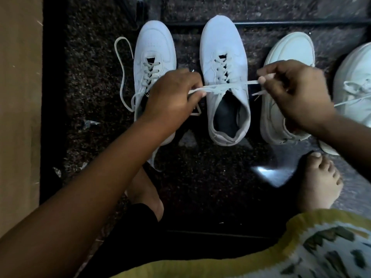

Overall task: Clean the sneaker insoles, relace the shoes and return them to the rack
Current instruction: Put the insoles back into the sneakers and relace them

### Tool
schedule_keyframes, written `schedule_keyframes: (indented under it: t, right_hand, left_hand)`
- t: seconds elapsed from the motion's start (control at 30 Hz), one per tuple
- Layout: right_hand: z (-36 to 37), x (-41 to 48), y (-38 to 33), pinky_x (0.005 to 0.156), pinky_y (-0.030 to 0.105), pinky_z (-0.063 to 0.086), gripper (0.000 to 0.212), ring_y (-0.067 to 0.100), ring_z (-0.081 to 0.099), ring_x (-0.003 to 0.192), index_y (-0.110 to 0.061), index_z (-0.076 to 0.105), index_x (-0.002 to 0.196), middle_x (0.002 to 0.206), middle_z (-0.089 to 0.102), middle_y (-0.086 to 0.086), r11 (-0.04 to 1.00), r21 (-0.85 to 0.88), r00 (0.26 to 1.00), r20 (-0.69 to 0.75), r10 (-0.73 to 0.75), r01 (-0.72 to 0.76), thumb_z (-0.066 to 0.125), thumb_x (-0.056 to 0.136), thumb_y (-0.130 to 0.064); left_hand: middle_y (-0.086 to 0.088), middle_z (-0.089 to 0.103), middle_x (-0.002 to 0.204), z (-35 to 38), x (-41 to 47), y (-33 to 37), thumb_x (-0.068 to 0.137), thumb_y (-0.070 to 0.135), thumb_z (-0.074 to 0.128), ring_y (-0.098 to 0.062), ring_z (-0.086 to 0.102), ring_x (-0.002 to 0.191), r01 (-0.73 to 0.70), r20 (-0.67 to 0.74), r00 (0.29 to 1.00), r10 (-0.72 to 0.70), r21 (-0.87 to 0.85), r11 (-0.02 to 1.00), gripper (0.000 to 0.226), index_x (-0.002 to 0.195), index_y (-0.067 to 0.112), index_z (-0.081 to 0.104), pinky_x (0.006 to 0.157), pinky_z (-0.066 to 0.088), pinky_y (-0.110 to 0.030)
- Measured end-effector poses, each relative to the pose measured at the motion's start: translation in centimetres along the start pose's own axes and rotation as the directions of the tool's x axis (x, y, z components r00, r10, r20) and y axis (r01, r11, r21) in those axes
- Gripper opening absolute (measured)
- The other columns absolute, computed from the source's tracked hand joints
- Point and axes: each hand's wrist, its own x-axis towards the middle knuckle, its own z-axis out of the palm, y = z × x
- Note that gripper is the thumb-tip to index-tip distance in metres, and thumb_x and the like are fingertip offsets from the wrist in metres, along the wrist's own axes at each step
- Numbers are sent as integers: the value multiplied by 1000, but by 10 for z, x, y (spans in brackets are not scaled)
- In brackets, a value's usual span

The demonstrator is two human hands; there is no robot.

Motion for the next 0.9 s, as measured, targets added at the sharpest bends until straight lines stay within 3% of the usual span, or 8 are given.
schedule_keyframes:
  t: [0.1, 0.2, 0.3, 0.4, 0.5, 0.63, 0.77, 0.9]
  right_hand:
    - [-19, -5, 2, 56, 7, 33, 18, -9, 49, 56, -15, 65, 88, 61, 52, -14, 1000, -8, 999, -35, 9, -10, 57, 93, -31]
    - [-34, -6, 2, 52, 13, 32, 25, -1, 43, 50, -19, 58, 85, 57, 52, -9, 997, 70, 994, -101, 43, -36, 49, 95, -40]
    - [-45, 0, -1, 59, 40, 47, 29, 28, 52, 63, -24, 55, 82, 74, 58, 14, 982, 183, 971, -218, 97, -57, 45, 94, -48]
    - [-52, 8, 7, 72, 42, 48, 25, 20, 55, 77, -33, 50, 79, 79, 58, -7, 989, 107, 929, -346, 132, -100, 42, 91, -54]
    - [-46, 4, 12, 89, 47, 44, 23, 25, 54, 102, -26, 53, 105, 106, 57, 1, 997, -59, 900, -436, 12, -42, 47, 94, -45]
    - [-13, -12, -22, 76, 22, 42, 18, 11, 54, 79, -6, 63, 99, 92, 60, 2, 967, -7, 963, -94, -254, 254, 53, 92, -19]
    - [15, -4, -26, 63, 11, 37, 25, -2, 50, 61, -13, 64, 108, 76, 55, -27, 980, 191, 990, 114, -78, 55, 59, 87, -27]
    - [21, 15, -18, 66, 15, 41, 5, 5, 49, 69, -21, 61, 86, 76, 57, -12, 799, 588, 975, 221, -5, -129, 65, 82, -22]
  left_hand:
    - [-6, 49, 85, -10, 3, 4, 82, 21, 64, -20, 53, 76, -59, -61, 996, 59, 12, 998, 14, 85, 7, 66, 66, 41, -33]
    - [-10, 52, 86, -18, 6, 11, 81, 19, 66, -20, 55, 77, -92, -88, 992, 88, -52, 994, 15, 85, 5, 67, 69, 44, -32]
    - [-6, 52, 84, -22, 9, 17, 81, 19, 67, -17, 55, 76, -123, -105, 988, 117, -54, 991, 14, 87, 7, 68, 67, 44, -29]
    - [-7, 57, 85, -24, 15, 21, 81, 20, 67, -17, 57, 76, -145, -108, 984, 142, -22, 989, 13, 89, 11, 69, 69, 47, -34]
    - [-6, 64, 85, -26, 23, 27, 83, 22, 64, -18, 60, 78, -193, -97, 977, 192, -4, 981, 12, 89, 12, 69, 72, 49, -39]
    - [4, 55, 83, -31, 39, 38, 84, 23, 62, -13, 54, 78, -237, -51, 970, 237, 19, 971, 15, 93, 15, 71, 73, 47, -37]
    - [7, 50, 84, -30, 47, 43, 85, 21, 59, -11, 50, 78, -272, -20, 961, 274, 76, 959, 16, 95, 16, 71, 72, 44, -34]
    - [8, 50, 84, -25, 49, 44, 85, 17, 59, -6, 48, 76, -274, -54, 960, 275, 18, 962, 15, 93, 12, 70, 69, 40, -23]
